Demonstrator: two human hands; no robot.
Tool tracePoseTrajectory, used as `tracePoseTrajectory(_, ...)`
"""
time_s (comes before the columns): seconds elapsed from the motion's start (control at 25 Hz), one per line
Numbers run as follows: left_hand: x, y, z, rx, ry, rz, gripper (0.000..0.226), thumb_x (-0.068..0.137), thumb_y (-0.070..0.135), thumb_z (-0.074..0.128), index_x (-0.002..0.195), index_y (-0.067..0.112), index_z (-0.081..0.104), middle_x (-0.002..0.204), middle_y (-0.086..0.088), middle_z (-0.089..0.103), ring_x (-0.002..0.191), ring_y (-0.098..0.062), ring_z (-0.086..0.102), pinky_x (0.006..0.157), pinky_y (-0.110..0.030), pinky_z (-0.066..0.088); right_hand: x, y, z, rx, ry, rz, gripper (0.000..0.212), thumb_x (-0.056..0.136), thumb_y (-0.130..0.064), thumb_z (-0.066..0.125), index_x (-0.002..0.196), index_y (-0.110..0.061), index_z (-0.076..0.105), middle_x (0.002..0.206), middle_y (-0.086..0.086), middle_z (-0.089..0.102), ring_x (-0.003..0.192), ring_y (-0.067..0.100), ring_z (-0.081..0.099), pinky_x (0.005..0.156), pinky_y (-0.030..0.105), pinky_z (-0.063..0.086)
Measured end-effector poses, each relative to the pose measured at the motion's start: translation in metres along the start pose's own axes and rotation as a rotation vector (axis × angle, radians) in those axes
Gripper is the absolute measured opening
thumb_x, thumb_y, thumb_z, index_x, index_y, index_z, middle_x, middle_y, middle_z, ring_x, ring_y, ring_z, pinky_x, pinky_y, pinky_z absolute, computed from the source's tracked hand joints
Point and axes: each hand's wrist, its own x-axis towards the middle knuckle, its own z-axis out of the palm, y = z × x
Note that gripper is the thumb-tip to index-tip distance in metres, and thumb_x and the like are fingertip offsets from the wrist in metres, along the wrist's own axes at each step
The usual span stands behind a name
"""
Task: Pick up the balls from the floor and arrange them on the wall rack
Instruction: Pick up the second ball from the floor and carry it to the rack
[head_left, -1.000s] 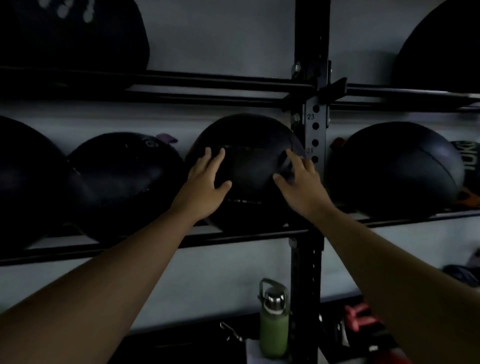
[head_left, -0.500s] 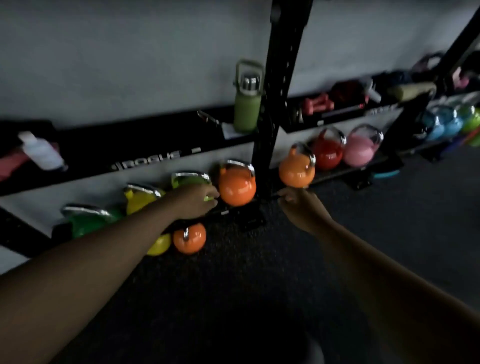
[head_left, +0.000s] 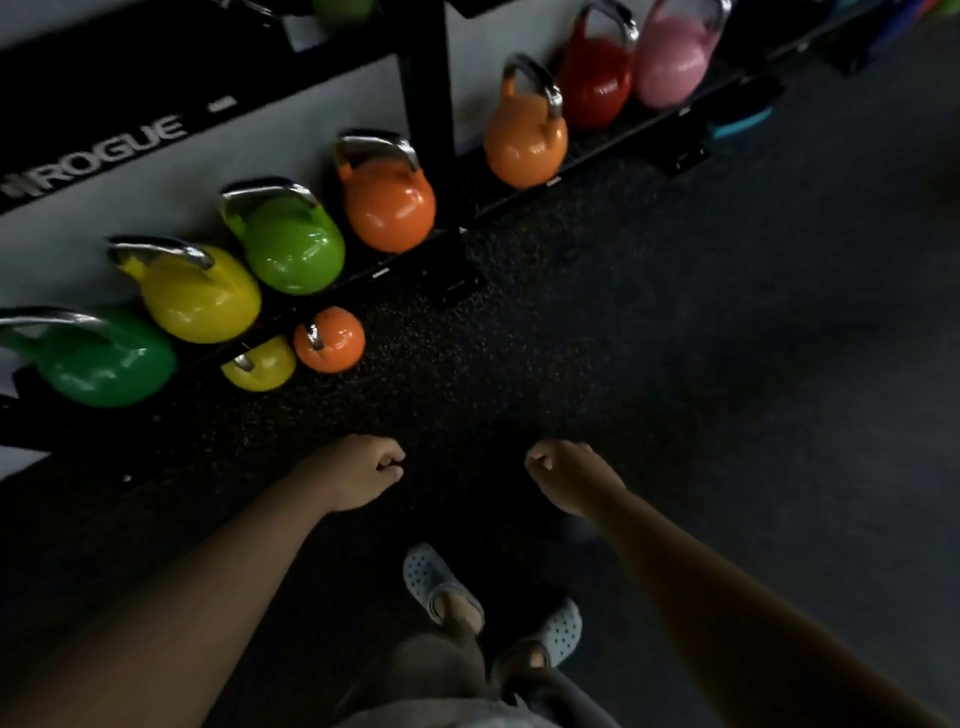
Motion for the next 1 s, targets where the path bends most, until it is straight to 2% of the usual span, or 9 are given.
tracePoseTrajectory(0.12,0.014,0.047,0.022,0.055,-0.049,0.020,0.039,0.103,0.038,0.057,0.140,0.026,0.061,0.144,-0.001,0.062,0.128,-0.019,0.060,0.107,-0.035,0.050,-0.010,0.055,0.002,0.098,0.037,0.047,0.037,0.105,-0.040,0.044,0.127,-0.026,0.070,0.124,0.008,0.073,0.102,0.027,0.069,0.079,0.032,0.045)
tracePoseTrajectory(0.2,0.028,0.083,0.035,0.120,-0.100,0.048,0.041,0.102,0.038,0.057,0.142,0.026,0.059,0.146,-0.002,0.060,0.129,-0.019,0.059,0.109,-0.036,0.049,-0.020,0.094,-0.001,0.186,0.069,0.111,0.031,0.105,-0.034,0.043,0.116,-0.026,0.071,0.111,0.008,0.072,0.083,0.019,0.062,0.074,0.033,0.047)
tracePoseTrajectory(0.28,0.047,0.123,0.048,0.185,-0.142,0.092,0.043,0.102,0.037,0.058,0.143,0.027,0.058,0.148,-0.002,0.058,0.131,-0.019,0.057,0.109,-0.035,0.048,-0.032,0.133,-0.001,0.302,0.107,0.196,0.027,0.105,-0.029,0.042,0.108,-0.022,0.068,0.100,0.004,0.068,0.076,0.015,0.060,0.069,0.035,0.052)
tracePoseTrajectory(0.4,0.081,0.185,0.069,0.256,-0.188,0.176,0.042,0.099,0.037,0.060,0.141,0.029,0.059,0.147,0.001,0.056,0.128,-0.017,0.057,0.103,-0.032,0.049,-0.051,0.185,0.004,0.540,0.168,0.357,0.025,0.105,-0.029,0.045,0.109,-0.022,0.068,0.095,-0.001,0.066,0.082,0.014,0.066,0.070,0.031,0.055)
tracePoseTrajectory(0.52,0.119,0.222,0.090,0.287,-0.228,0.220,0.043,0.096,0.037,0.062,0.138,0.031,0.060,0.144,0.004,0.055,0.115,-0.011,0.055,0.094,-0.029,0.048,-0.048,0.214,0.010,0.726,0.213,0.473,0.020,0.105,-0.032,0.049,0.111,-0.021,0.065,0.103,0.001,0.066,0.094,0.019,0.067,0.088,0.041,0.060)
tracePoseTrajectory(0.6,0.148,0.235,0.101,0.324,-0.287,0.232,0.043,0.094,0.039,0.061,0.136,0.032,0.060,0.142,0.004,0.053,0.110,-0.010,0.053,0.092,-0.029,0.050,-0.033,0.222,0.017,0.816,0.259,0.530,0.014,0.105,-0.033,0.051,0.110,-0.024,0.061,0.105,-0.002,0.063,0.093,0.016,0.064,0.085,0.037,0.056)
tracePoseTrajectory(0.8,0.237,0.240,0.147,0.416,-0.372,0.270,0.035,0.098,0.041,0.056,0.132,0.031,0.061,0.135,0.005,0.057,0.107,-0.012,0.056,0.086,-0.032,0.049,0.038,0.249,0.064,0.987,0.275,0.714,0.031,0.103,-0.033,0.053,0.128,-0.019,0.064,0.109,0.001,0.064,0.084,0.009,0.058,0.069,0.025,0.044)
tracePoseTrajectory(0.92,0.302,0.222,0.193,0.478,-0.432,0.204,0.032,0.103,0.036,0.051,0.132,0.026,0.060,0.128,0.002,0.059,0.102,-0.015,0.058,0.080,-0.032,0.048,0.091,0.282,0.112,1.051,0.229,0.811,0.033,0.104,-0.032,0.052,0.131,-0.017,0.064,0.118,0.007,0.069,0.090,0.016,0.061,0.075,0.030,0.047)
tracePoseTrajectory(1.0,0.351,0.197,0.232,0.477,-0.439,0.135,0.031,0.104,0.035,0.050,0.132,0.025,0.061,0.125,0.001,0.062,0.103,-0.018,0.061,0.081,-0.034,0.049,0.133,0.313,0.153,1.074,0.217,0.857,0.035,0.103,-0.032,0.053,0.132,-0.016,0.065,0.127,0.010,0.070,0.101,0.022,0.066,0.082,0.032,0.051)
